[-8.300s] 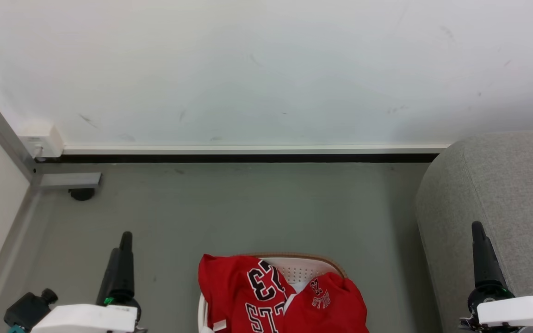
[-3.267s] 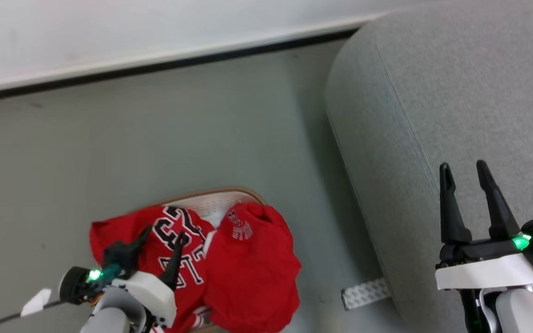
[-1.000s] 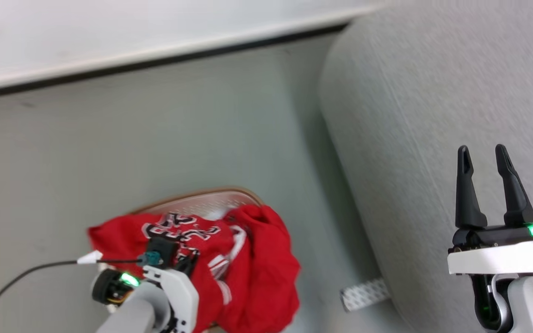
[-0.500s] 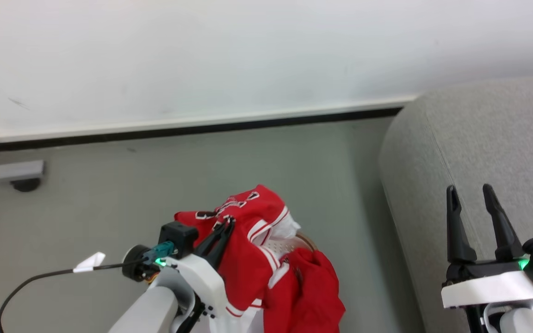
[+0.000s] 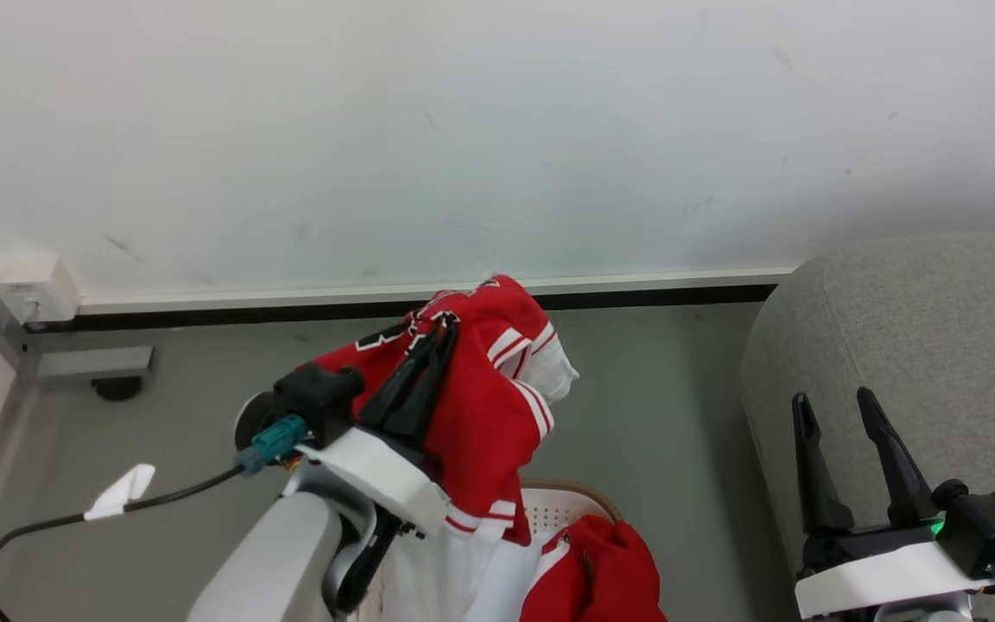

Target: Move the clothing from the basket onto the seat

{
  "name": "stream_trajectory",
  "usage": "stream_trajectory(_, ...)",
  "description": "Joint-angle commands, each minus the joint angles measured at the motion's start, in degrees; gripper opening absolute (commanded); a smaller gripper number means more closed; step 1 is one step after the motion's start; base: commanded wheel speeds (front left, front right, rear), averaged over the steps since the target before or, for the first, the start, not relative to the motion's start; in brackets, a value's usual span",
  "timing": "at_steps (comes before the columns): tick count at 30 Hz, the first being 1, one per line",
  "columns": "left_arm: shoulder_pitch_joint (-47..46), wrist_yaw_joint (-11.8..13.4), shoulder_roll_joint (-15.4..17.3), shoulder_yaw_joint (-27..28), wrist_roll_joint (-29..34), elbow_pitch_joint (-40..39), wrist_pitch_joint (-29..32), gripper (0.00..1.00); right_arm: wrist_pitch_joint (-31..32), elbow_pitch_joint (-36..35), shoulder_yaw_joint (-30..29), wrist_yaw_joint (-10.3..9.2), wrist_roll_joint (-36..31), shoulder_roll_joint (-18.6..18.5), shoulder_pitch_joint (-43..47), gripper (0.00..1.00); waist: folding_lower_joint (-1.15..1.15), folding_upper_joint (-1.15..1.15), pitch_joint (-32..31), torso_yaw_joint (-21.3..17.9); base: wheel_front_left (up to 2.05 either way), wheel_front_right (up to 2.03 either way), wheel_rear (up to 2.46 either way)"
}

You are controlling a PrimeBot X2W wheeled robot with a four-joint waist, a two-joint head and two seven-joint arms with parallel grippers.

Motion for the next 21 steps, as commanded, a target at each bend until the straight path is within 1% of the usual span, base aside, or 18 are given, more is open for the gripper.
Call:
stream_trajectory(1, -0.08, 0.13, 0.05, 0.36, -0.47, -1.0, -0.05, 0.0, 0.03, 0.14, 0.17, -0.12, 0.66, -0.24, 0.88, 1.0, 0.01, 0.0, -0.16, 0.03, 0.0, 0.0, 0.0)
stream_trajectory(11, -1.13, 1.24, 0.65, 1.98, -1.82, -8.59, 0.62, 0.0, 0.03, -0.08, 2.62, -0.12, 0.97, -0.23, 0.95, 1.0, 0.01, 0.0, -0.41, 0.06, 0.0, 0.0, 0.0)
stream_trajectory(21, -0.12, 1.5, 0.75, 1.29, -2.09, -10.11, 1.14, 0.0, 0.02, 0.89, 7.09, -0.12, -0.36, -0.22, -0.17, 1.0, 0.01, 0.0, -0.09, 0.46, 0.0, 0.0, 0.0)
